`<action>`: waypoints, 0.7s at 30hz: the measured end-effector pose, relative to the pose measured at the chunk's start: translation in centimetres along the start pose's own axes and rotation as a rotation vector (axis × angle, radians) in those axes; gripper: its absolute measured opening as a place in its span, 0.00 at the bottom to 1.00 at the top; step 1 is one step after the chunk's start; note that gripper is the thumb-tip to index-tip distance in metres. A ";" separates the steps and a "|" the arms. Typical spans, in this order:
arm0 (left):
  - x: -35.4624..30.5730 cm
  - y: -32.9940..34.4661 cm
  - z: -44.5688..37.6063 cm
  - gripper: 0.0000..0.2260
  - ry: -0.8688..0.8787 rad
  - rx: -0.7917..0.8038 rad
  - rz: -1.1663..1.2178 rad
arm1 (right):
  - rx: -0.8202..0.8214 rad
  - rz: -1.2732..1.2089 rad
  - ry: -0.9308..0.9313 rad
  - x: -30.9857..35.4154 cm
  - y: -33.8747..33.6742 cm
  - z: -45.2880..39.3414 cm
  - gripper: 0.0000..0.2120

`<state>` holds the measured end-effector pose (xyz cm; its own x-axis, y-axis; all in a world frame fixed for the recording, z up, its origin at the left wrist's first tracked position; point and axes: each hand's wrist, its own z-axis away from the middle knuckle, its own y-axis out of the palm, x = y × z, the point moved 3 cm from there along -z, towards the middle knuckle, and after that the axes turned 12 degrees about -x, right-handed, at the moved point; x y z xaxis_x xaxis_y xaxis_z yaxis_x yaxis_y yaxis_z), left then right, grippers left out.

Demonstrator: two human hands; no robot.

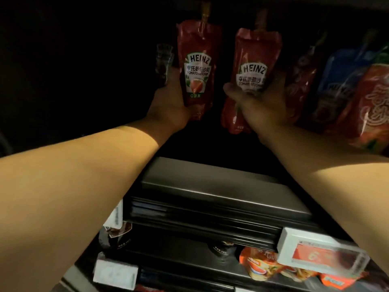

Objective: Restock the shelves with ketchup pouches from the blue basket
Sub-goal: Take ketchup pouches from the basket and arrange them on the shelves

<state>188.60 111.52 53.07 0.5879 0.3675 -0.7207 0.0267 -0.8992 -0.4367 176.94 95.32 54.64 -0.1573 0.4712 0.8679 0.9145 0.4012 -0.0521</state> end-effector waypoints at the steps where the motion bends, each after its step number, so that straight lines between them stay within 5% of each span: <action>1: -0.1 0.1 0.2 0.39 0.026 -0.029 -0.037 | -0.009 0.040 -0.036 -0.4 0.2 0.0 0.38; 5: -1.3 -0.7 1.0 0.45 0.245 -0.202 -0.276 | -0.005 0.308 -0.178 -1.1 0.4 0.4 0.43; 9: -1.3 -0.4 0.9 0.45 0.309 -0.112 -0.478 | -0.005 0.435 -0.222 -0.9 0.5 0.4 0.44; 17: -1.2 2.3 -1.2 0.47 0.282 0.056 -0.536 | 0.053 0.412 -0.017 -1.8 3.0 -1.4 0.35; 21: -0.9 2.7 -1.7 0.48 0.282 0.039 -0.568 | -0.020 0.503 -0.109 -1.4 3.3 -0.9 0.49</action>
<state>189.51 108.37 53.48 0.6813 0.7031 -0.2037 0.3708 -0.5714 -0.7321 180.56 95.27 53.70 0.2672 0.6815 0.6813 0.8936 0.0894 -0.4399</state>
